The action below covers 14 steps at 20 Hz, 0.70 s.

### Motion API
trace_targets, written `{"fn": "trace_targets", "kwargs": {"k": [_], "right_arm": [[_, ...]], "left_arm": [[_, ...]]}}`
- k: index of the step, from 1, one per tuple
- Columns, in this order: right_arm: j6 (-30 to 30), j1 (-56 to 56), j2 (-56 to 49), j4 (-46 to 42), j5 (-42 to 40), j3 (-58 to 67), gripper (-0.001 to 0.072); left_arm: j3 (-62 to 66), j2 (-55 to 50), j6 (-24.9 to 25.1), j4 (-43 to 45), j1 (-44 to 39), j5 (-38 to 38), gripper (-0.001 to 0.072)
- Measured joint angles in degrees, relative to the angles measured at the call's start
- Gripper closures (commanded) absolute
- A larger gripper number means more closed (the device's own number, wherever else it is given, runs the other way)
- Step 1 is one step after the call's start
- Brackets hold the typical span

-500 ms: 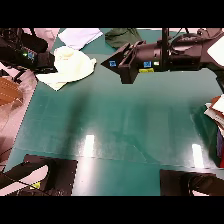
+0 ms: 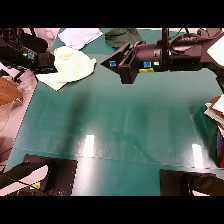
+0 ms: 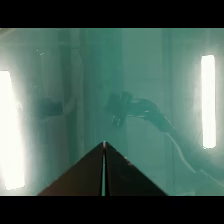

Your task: Fold the shirts.

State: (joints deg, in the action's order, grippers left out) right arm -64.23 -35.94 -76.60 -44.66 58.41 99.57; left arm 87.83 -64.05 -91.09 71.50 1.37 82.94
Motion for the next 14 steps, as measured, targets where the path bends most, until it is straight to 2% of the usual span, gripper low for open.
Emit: {"fn": "trace_targets", "kwargs": {"k": [5,8,14], "right_arm": [[0.0,0.0,0.0,0.0,0.0,0.0,0.0690],[0.0,0.0,0.0,0.0,-0.7,0.0,0.0691],[-0.1,0.0,0.0,1.9,-7.1,0.0,0.0690]], "left_arm": [[0.0,0.0,0.0,0.0,0.0,-1.1,0.0676],[0.0,0.0,0.0,0.0,0.0,-5.3,0.0676],[0.0,0.0,-0.7,-0.3,0.0,-14.8,0.0676]]}}
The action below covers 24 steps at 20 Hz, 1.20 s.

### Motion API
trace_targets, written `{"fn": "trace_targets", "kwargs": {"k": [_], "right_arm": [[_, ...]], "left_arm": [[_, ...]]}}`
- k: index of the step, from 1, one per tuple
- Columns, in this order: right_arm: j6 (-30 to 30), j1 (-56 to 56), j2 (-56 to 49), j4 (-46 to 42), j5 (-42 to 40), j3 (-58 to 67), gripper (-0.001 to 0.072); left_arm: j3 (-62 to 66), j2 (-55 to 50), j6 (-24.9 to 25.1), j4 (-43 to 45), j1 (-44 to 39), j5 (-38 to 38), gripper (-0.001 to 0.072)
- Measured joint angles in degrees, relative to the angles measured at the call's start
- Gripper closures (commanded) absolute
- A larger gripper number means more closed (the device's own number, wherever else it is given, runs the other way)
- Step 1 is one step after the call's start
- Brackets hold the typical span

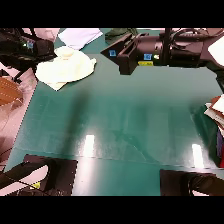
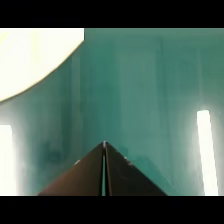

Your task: Fold the shirts.

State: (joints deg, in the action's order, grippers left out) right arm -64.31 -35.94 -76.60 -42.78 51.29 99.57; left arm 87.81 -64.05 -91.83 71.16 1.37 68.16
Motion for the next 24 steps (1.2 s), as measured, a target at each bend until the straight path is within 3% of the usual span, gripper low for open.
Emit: {"fn": "trace_targets", "kwargs": {"k": [7,9,13,15,16,18,19,24], "right_arm": [[-0.2,0.0,0.0,5.9,-3.8,0.0,0.0690],[-0.2,0.1,0.0,6.3,-4.3,0.0,0.0690],[-0.2,0.2,0.0,6.5,-4.4,0.0,0.0690],[-0.2,0.3,0.0,6.5,-4.4,0.0,0.0690],[-0.2,0.3,0.0,6.3,-4.4,0.0,0.0690],[-0.2,0.4,0.0,5.1,-4.1,0.0,0.0690],[-0.2,0.4,0.0,4.5,-3.9,0.0,0.0690],[-0.2,0.4,0.0,2.6,-3.3,0.0,0.0690]], "left_arm": [[0.0,0.0,-2.0,0.7,0.0,-2.1,0.0676],[-0.1,-0.4,-3.8,6.5,0.0,-2.3,0.0676],[-2.3,-1.8,-12.5,25.0,0.0,-0.9,0.0676],[-4.7,-2.1,-15.2,29.9,0.0,-0.6,0.0674],[-6.3,-2.3,-16.1,31.4,0.0,-0.9,0.0557],[-9.2,-2.4,-17.2,32.9,0.0,-2.3,0.0035],[-10.5,-2.4,-17.8,33.2,0.0,-3.5,-0.0001],[-15.0,-5.2,-23.9,31.3,6.3,-12.3,-0.0003]]}}
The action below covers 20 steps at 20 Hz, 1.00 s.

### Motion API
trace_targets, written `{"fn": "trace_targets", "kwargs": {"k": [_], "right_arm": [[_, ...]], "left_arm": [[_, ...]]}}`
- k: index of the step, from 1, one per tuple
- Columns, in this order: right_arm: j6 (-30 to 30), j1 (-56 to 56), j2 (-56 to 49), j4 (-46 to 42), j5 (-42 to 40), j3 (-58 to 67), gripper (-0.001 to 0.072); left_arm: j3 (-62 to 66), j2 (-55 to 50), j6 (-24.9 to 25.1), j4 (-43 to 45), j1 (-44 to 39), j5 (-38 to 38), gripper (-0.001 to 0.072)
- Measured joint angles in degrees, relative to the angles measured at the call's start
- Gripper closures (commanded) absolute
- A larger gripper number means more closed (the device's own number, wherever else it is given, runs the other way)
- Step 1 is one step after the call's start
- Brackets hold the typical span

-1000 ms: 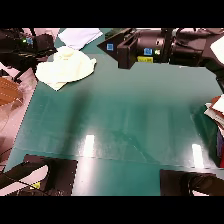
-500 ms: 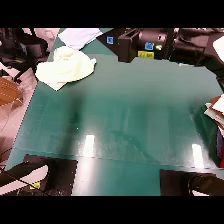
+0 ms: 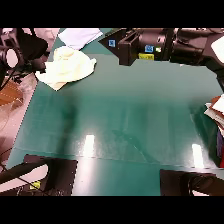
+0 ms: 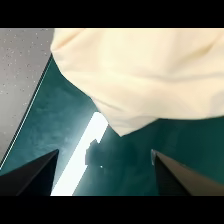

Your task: Fold the shirts.

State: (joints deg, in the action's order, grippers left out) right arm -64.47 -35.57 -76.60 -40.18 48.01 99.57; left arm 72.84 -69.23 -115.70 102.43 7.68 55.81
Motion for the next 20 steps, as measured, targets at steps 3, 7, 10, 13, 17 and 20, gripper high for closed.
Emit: {"fn": "trace_targets", "kwargs": {"k": [3,7,10,13,17,20], "right_arm": [[0.0,0.0,0.0,-0.3,0.1,0.0,0.0690],[0.0,0.0,0.0,-1.6,0.1,0.0,0.0690],[0.0,0.0,0.0,-2.6,0.1,0.0,0.0690],[0.0,0.0,0.0,-3.1,0.1,0.0,0.0690],[0.0,0.0,0.0,-3.3,-0.1,0.0,0.0690],[0.0,0.0,0.0,-3.4,-1.0,0.0,0.0690]], "left_arm": [[-0.8,-5.2,3.0,-13.3,9.0,-4.8,-0.0003],[-0.8,-12.9,10.3,-25.3,16.2,-9.1,-0.0003],[0.7,-18.5,19.9,-33.6,17.9,-11.5,-0.0003],[4.6,-23.7,27.5,-38.5,18.7,-13.3,-0.0001],[10.7,-28.7,32.5,-35.5,18.7,-14.8,0.0000],[13.5,-31.7,34.4,-35.1,18.5,-15.1,0.0238]]}}
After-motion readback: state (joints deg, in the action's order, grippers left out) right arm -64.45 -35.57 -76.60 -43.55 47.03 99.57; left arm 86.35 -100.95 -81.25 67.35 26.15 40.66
